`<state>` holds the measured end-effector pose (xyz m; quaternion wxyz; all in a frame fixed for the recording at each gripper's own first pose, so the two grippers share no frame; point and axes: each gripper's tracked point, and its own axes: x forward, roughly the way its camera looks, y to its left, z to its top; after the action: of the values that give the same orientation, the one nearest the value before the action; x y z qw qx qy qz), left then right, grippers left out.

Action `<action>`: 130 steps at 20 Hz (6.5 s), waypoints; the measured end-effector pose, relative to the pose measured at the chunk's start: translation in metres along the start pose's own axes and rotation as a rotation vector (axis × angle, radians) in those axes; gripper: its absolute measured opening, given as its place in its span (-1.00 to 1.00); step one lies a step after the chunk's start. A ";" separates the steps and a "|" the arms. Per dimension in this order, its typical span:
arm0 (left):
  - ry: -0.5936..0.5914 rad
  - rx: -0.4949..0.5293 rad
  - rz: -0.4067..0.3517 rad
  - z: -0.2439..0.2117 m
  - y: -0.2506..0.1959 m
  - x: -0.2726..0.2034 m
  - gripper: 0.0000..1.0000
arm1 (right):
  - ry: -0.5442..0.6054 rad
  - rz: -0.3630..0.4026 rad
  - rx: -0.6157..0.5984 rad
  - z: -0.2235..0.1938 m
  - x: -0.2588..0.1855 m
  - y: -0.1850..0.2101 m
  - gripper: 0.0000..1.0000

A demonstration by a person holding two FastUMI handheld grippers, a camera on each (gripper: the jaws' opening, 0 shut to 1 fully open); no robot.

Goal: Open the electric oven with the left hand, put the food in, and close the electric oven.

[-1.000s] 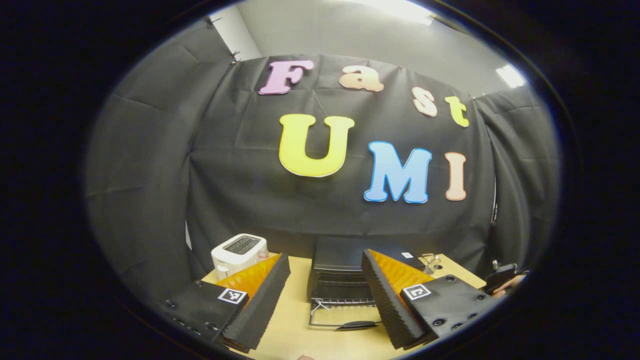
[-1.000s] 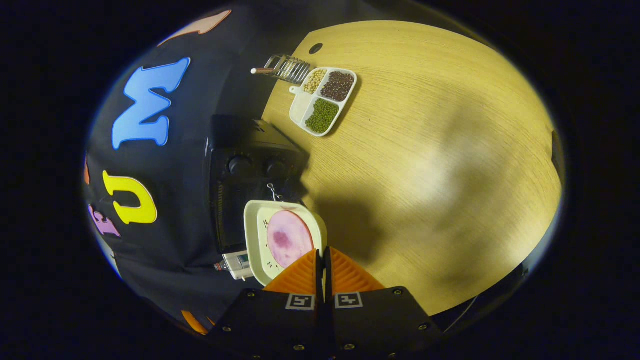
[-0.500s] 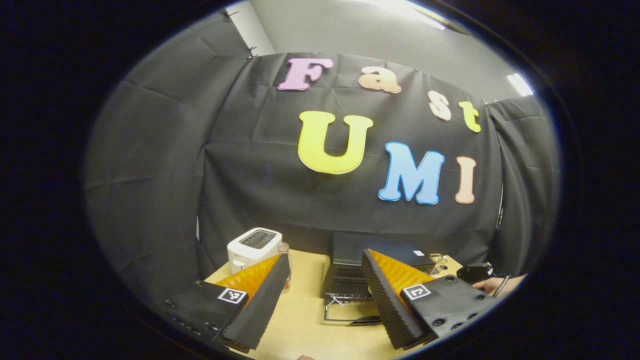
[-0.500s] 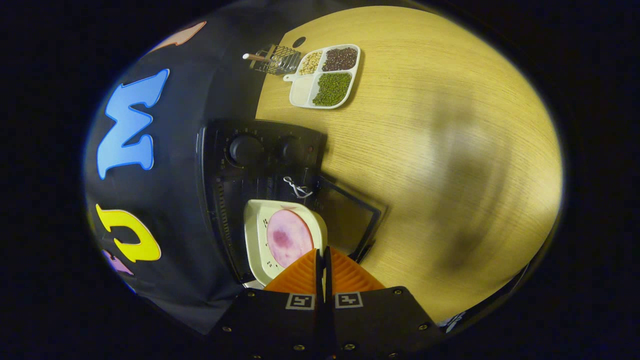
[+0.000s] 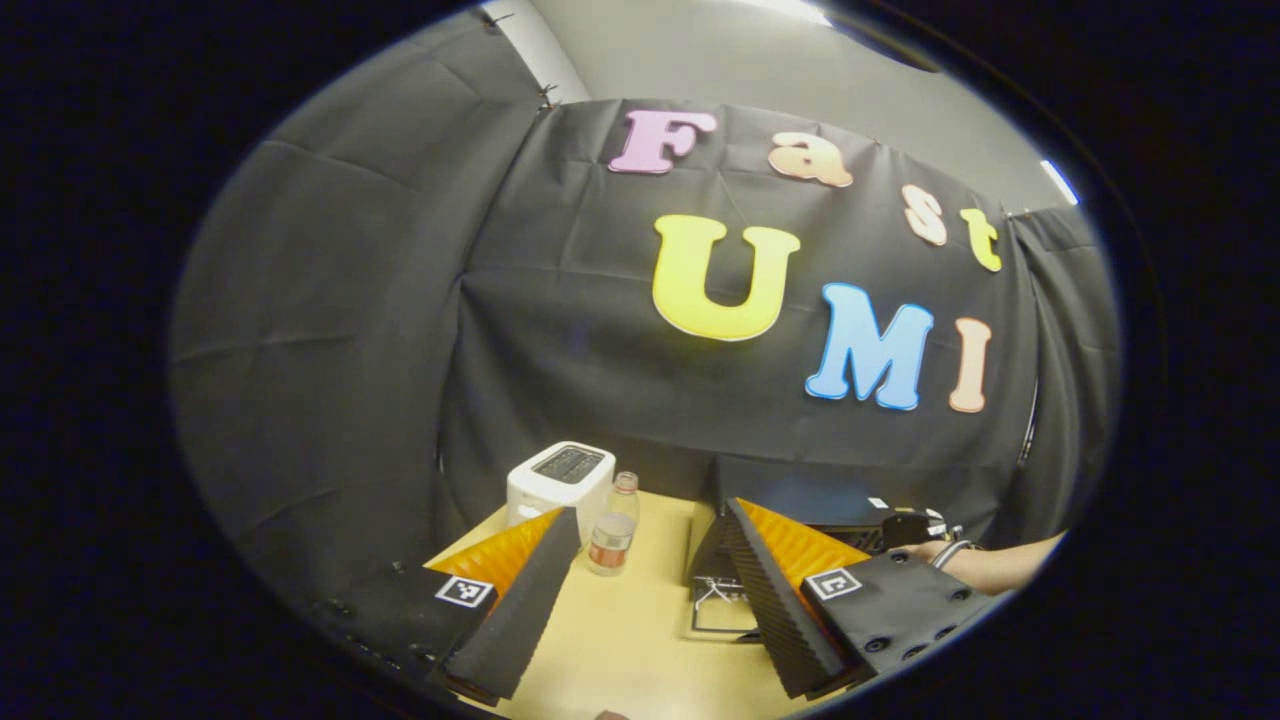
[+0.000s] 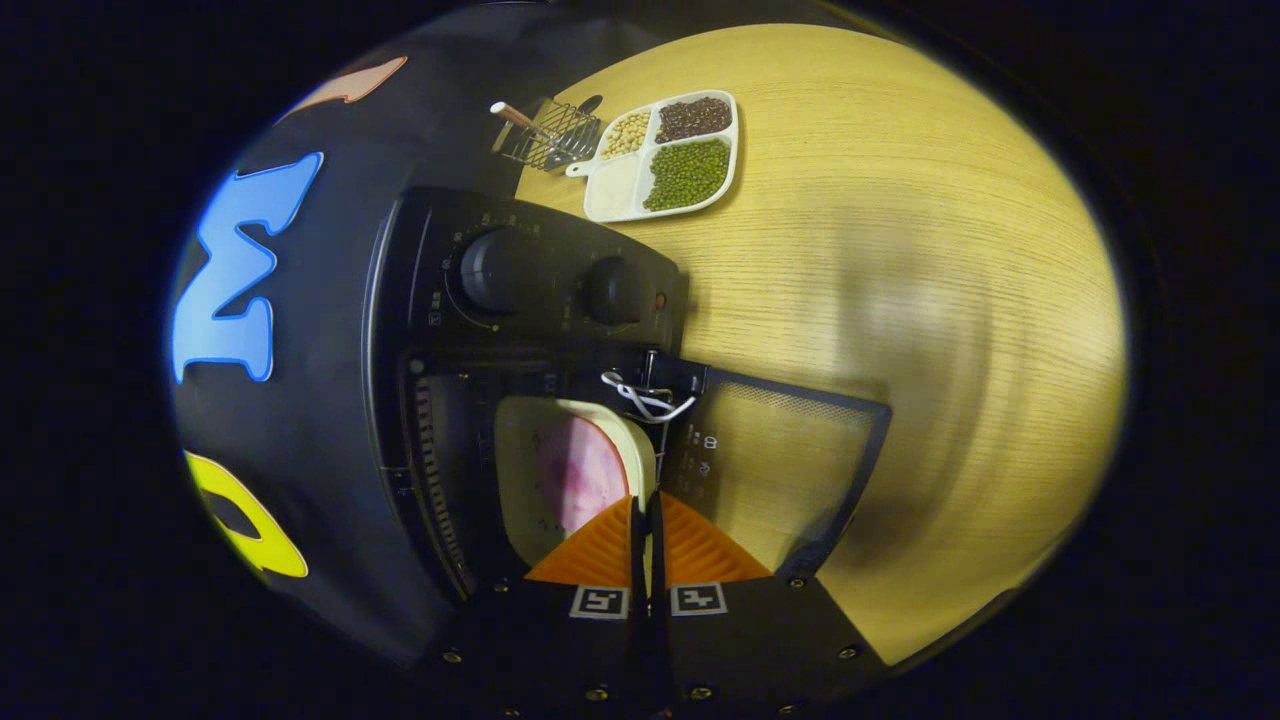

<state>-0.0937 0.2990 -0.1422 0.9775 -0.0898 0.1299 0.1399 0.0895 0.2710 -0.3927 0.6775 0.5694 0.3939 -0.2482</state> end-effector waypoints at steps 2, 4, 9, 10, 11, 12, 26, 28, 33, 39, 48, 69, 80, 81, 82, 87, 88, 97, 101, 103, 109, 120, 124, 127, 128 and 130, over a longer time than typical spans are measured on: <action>0.004 -0.001 0.015 -0.001 0.005 -0.002 1.00 | -0.014 0.008 0.026 -0.005 0.011 0.009 -0.96; 0.007 0.002 0.029 -0.002 0.009 -0.002 0.95 | -0.029 0.022 0.070 -0.007 0.019 0.016 -0.95; 0.016 0.001 0.039 -0.003 0.011 -0.007 0.95 | -0.070 0.064 0.136 -0.012 0.038 0.032 -0.91; 0.020 0.004 0.039 -0.004 0.010 -0.007 0.95 | -0.075 0.075 0.119 -0.014 0.041 0.037 -0.89; 0.022 0.008 0.039 -0.004 0.010 -0.008 0.95 | -0.075 0.081 0.109 -0.014 0.045 0.041 -0.87; 0.021 0.009 0.042 -0.003 0.010 -0.009 1.00 | -0.074 0.087 0.097 -0.015 0.048 0.044 -0.88; 0.011 0.023 -0.106 -0.001 -0.068 0.008 1.00 | -0.062 0.104 -0.577 0.008 -0.047 0.003 -0.12; 0.008 0.024 -0.134 0.001 -0.084 0.011 1.00 | -0.120 0.137 -0.741 0.032 -0.074 0.000 -0.12; 0.010 0.037 -0.202 0.001 -0.128 0.018 1.00 | -0.323 0.223 -1.065 0.094 -0.144 0.006 -0.12; -0.008 0.077 -0.287 0.006 -0.188 0.012 1.00 | -0.671 0.423 -1.340 0.130 -0.257 0.064 -0.13; -0.089 0.106 -0.331 0.028 -0.257 -0.003 1.00 | -0.773 0.613 -1.350 0.147 -0.355 0.094 0.77; 0.676 0.280 -0.243 -0.257 -0.251 0.065 0.96 | -0.750 0.471 -1.308 0.218 -0.337 0.061 0.77; 1.009 0.317 -0.155 -0.356 -0.209 0.093 1.00 | -0.750 0.362 -1.270 0.259 -0.322 0.047 0.77; 1.025 0.313 -0.156 -0.360 -0.209 0.094 0.96 | -0.752 0.357 -1.265 0.261 -0.322 0.046 0.77; 1.031 0.314 -0.158 -0.362 -0.210 0.096 0.96 | -0.752 0.354 -1.263 0.264 -0.320 0.044 0.77; 1.060 0.331 -0.146 -0.372 -0.208 0.104 1.00 | -0.748 0.334 -1.265 0.266 -0.314 0.041 0.77; 1.067 0.337 -0.143 -0.375 -0.207 0.104 1.00 | -0.748 0.333 -1.264 0.266 -0.313 0.040 0.77; 1.030 0.319 -0.157 -0.355 -0.211 0.099 0.94 | -0.745 0.347 -1.278 0.255 -0.314 0.043 0.77; 0.960 0.302 -0.170 -0.329 -0.214 0.092 0.94 | -0.724 0.375 -1.295 0.242 -0.315 0.045 0.77; 0.937 0.294 -0.176 -0.319 -0.216 0.091 0.94 | -0.718 0.384 -1.305 0.238 -0.316 0.046 0.77; 0.871 0.311 -0.172 -0.301 -0.216 0.096 1.00 | -0.724 0.390 -1.312 0.235 -0.323 0.048 0.77; 0.716 0.324 -0.153 -0.251 -0.224 0.105 0.94 | -0.727 0.358 -1.296 0.248 -0.325 0.036 0.77; 0.603 0.299 -0.167 -0.213 -0.238 0.098 1.00 | -0.716 0.377 -1.316 0.248 -0.326 0.035 0.77; 0.415 0.235 -0.193 -0.156 -0.263 0.082 0.95 | -0.711 0.405 -1.328 0.247 -0.329 0.041 0.77; 0.331 0.211 -0.206 -0.131 -0.274 0.074 0.95 | -0.714 0.418 -1.330 0.247 -0.332 0.046 0.77; 0.167 0.182 -0.232 -0.077 -0.291 0.049 0.94 | -0.725 0.443 -1.335 0.246 -0.339 0.054 0.77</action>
<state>0.0203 0.0203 -0.1885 0.9770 -0.0263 0.2115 0.0056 0.0015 0.0078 -0.0743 0.9957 -0.0086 0.0918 0.0109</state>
